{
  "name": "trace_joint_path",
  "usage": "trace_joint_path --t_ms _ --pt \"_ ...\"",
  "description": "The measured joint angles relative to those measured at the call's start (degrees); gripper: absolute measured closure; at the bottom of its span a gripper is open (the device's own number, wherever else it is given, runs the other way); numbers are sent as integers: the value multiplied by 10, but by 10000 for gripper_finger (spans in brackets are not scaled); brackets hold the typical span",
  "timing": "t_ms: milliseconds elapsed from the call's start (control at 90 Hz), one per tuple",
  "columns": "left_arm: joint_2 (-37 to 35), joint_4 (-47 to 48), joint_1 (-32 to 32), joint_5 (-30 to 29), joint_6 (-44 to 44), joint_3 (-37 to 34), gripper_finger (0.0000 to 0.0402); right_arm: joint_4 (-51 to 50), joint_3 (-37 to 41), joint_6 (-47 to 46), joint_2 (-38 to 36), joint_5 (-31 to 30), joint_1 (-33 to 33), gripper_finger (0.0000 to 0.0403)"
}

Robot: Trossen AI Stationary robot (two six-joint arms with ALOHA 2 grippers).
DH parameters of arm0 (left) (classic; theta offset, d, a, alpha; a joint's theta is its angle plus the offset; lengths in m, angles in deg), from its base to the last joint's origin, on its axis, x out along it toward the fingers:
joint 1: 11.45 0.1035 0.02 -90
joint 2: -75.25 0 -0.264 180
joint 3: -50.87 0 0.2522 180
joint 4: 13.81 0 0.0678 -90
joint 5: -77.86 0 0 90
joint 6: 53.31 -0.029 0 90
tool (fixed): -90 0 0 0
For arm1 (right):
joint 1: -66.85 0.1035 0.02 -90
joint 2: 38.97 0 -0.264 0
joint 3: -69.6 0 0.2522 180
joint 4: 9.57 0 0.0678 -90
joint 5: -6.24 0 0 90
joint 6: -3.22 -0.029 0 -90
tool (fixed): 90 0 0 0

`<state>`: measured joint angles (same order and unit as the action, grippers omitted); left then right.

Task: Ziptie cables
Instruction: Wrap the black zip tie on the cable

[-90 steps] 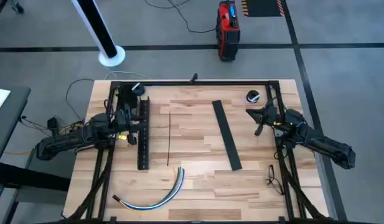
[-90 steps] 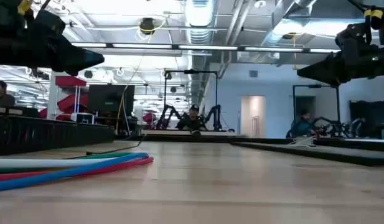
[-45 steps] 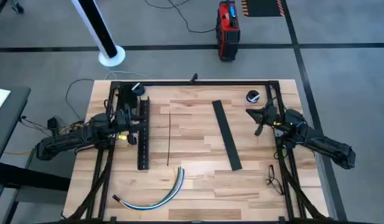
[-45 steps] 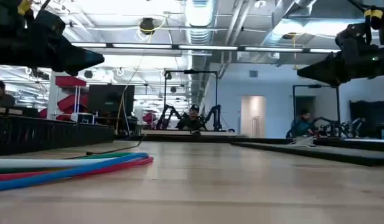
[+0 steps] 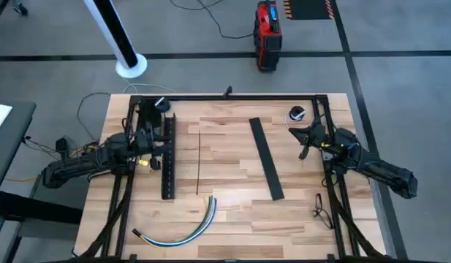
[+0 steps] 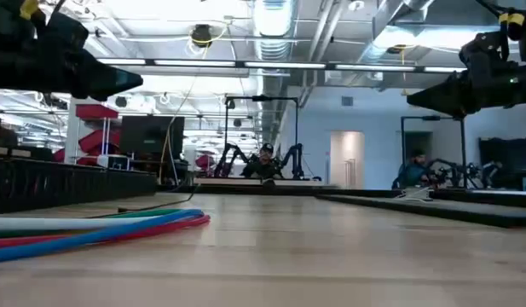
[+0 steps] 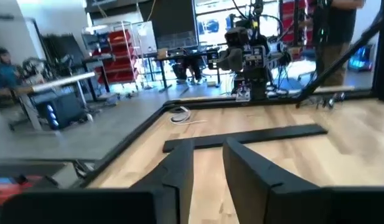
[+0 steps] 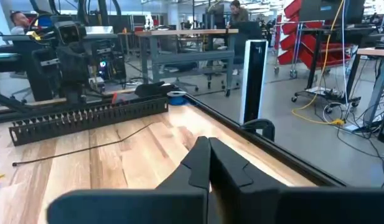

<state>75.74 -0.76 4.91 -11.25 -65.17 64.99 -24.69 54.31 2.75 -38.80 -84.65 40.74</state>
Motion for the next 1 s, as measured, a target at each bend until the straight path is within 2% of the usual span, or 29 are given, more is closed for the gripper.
trace_joint_path --t_ms 233,422,600,811,1000 --pt "0 0 0 0 -40 0 320 19 2 -16 0 0 0 403" --pt "0 0 0 0 -38 0 320 148 2 -117 0 27 3 403" --pt "0 0 0 0 -27 0 320 233 1 -157 0 40 22 403" --pt "0 -1 0 0 5 0 320 246 1 -144 20 40 52 403" --pt "0 -1 0 0 122 0 320 207 -34 -146 77 40 75 403"
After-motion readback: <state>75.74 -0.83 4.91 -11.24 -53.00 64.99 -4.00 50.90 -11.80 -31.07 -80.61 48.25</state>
